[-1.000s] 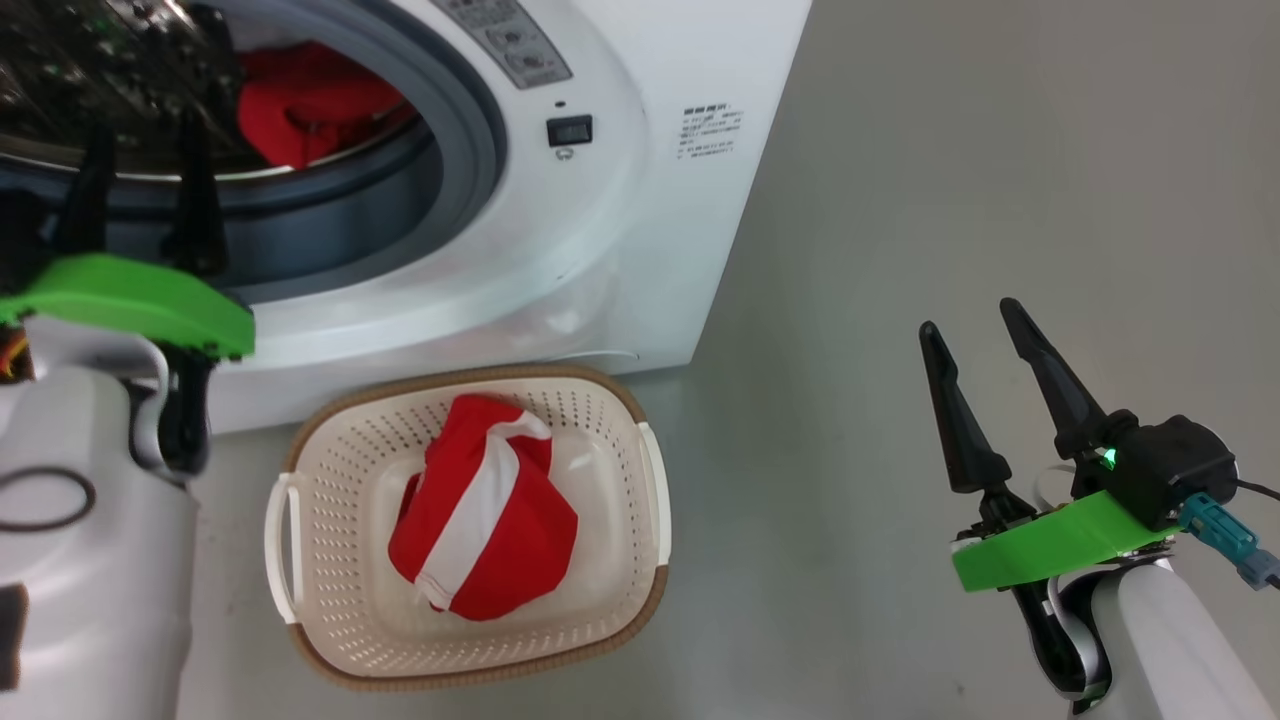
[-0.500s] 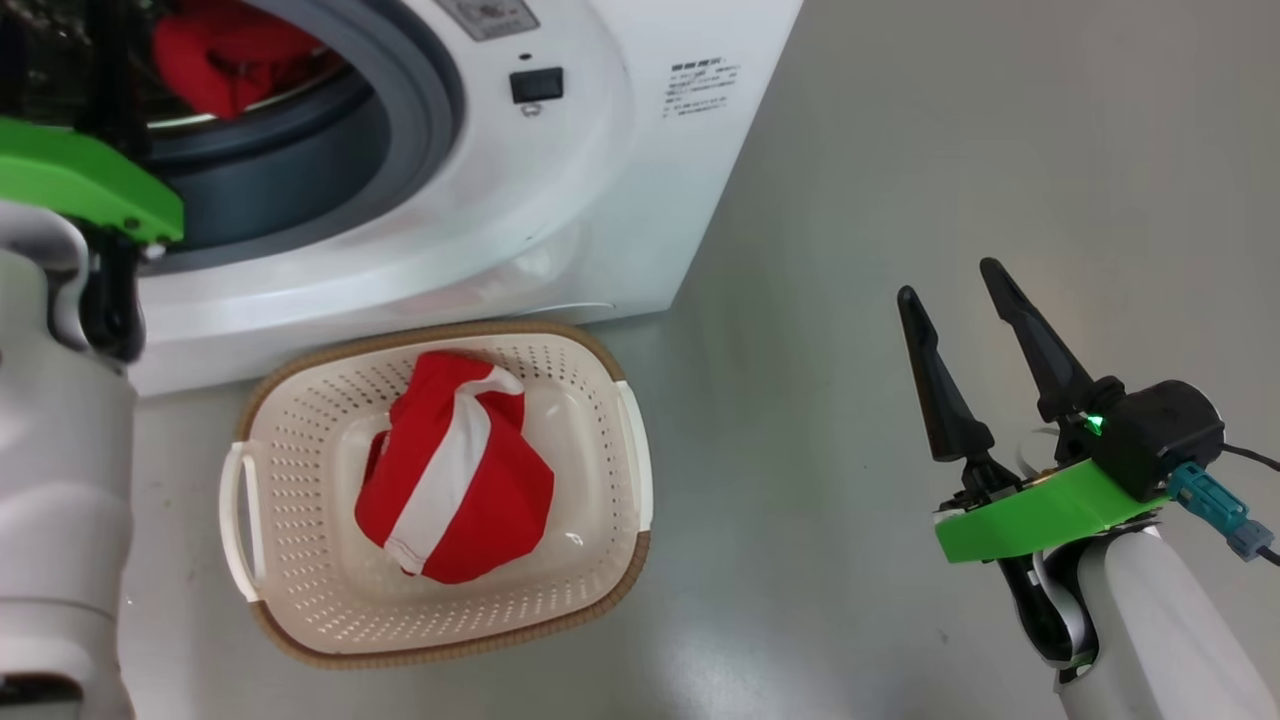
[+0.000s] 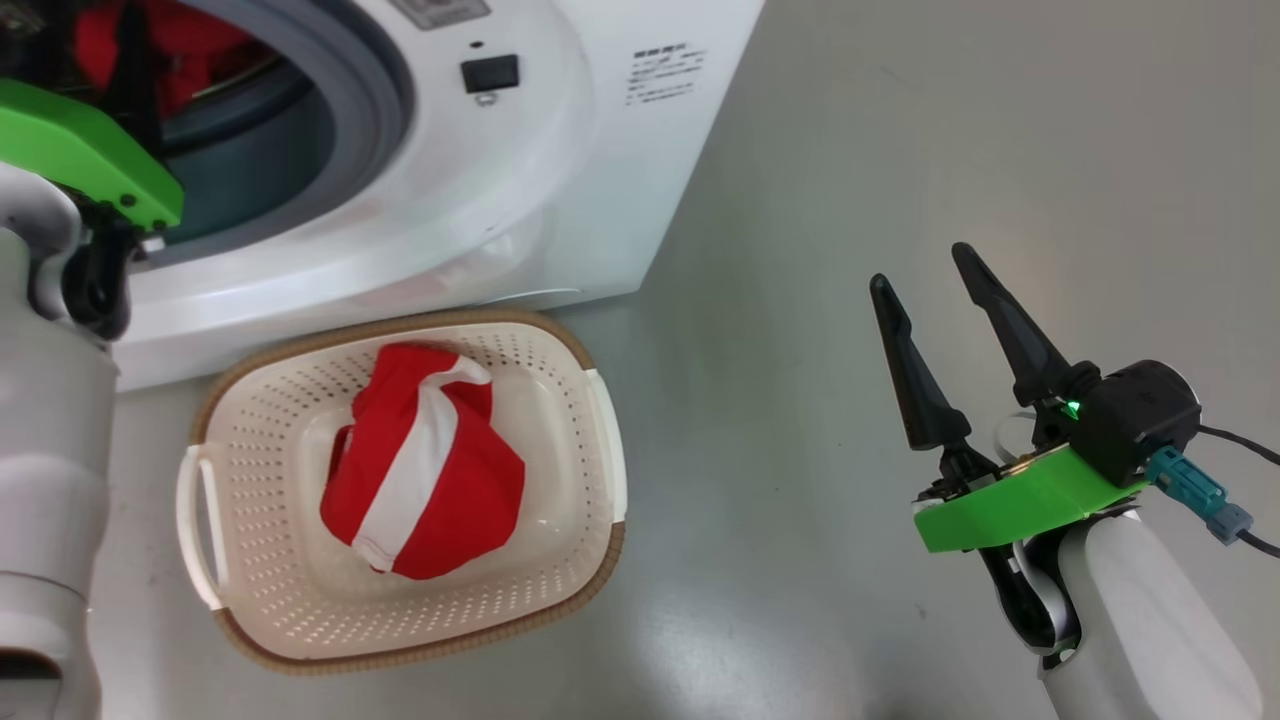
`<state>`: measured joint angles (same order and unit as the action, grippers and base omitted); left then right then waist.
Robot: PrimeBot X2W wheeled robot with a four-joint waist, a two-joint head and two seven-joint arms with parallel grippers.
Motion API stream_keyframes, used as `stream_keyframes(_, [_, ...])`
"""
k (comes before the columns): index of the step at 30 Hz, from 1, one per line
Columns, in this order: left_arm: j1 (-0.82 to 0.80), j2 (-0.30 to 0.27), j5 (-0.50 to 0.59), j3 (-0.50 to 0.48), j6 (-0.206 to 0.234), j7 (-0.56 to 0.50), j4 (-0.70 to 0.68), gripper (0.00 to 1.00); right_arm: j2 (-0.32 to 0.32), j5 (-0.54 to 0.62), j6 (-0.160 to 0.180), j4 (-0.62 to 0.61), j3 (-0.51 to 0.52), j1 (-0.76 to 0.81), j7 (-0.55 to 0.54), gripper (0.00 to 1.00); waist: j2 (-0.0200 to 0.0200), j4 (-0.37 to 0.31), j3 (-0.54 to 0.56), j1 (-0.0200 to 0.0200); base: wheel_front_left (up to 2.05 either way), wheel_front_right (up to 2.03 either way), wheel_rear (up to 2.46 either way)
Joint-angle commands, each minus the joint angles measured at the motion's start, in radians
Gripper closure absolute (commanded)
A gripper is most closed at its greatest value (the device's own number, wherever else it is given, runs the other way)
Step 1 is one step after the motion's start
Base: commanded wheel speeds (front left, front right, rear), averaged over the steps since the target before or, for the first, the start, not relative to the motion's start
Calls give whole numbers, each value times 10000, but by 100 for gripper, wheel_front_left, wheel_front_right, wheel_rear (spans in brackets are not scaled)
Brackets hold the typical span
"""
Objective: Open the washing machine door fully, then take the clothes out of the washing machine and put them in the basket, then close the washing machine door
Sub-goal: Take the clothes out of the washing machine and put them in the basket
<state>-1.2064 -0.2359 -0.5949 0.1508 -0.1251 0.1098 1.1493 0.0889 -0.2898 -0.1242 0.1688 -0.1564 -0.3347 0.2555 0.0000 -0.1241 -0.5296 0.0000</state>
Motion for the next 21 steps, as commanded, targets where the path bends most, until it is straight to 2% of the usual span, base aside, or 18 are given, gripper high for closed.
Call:
stream_keyframes(1, [-285,-577,-124,23,-54,-218,-34,0,-24,-74,-65,-193,-229,-12,63,0,0,-128,-97,0,0,0,0])
stream_keyframes(10, [-453,-661,-28,528,-55,-958,743,0,-89,-112,-65,-187,-194,1,63,0,0,-349,-222,0,0,0,0])
stream_keyframes(11, [-468,-653,-55,566,-55,-1076,785,12,-96,-115,-65,-193,-188,-2,63,0,0,-361,-243,0,0,0,0])
stream_keyframes(12, [-479,-646,-52,629,-55,-1180,820,52,-102,-117,-65,-197,-178,-6,63,0,0,-367,-260,0,0,0,0])
stream_keyframes(13, [-490,-641,-39,692,-55,-1243,844,73,-109,-120,-65,-202,-164,-11,63,0,0,-370,-279,0,0,0,0])
stream_keyframes(14, [-495,-639,-12,760,-55,-1311,878,100,-117,-124,-65,-206,-151,-19,63,0,0,-374,-291,0,0,0,0])
stream_keyframes(21, [-478,-585,225,1150,-50,-1039,958,100,-185,-131,-65,-167,-56,-40,63,0,0,-282,-286,0,0,0,0])
